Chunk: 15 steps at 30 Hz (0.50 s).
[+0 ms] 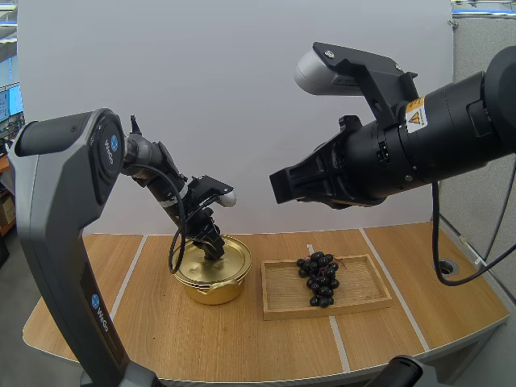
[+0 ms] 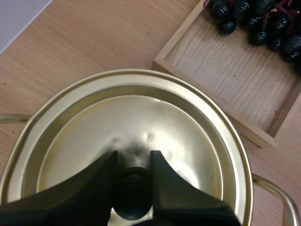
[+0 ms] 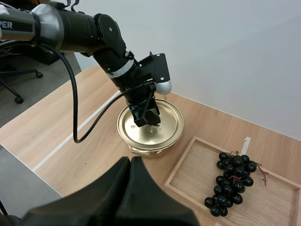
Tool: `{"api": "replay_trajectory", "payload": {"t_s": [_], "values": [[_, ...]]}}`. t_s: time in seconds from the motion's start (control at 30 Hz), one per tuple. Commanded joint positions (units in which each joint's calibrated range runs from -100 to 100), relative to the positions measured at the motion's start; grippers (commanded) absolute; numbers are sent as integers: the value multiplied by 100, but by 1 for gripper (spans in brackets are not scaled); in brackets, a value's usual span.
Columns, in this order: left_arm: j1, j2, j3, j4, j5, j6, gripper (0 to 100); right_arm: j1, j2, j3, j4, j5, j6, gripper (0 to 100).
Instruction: Open the pot, put the pineapple inside, and close it
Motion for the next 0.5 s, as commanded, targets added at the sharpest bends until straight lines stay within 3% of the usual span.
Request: {"api": "replay_trajectory", "payload": {"t_s": [0.0,0.23,0.47], "values": [[-20,19,4,46,210,-53,0,-1,-68,14,-35,0,4,0],[-20,19,4,24,190,-5,0,-1,-68,14,-35,0,4,0],[-20,19,4,-394,90,143,0,-1,-68,14,-35,0,4,0]]}}
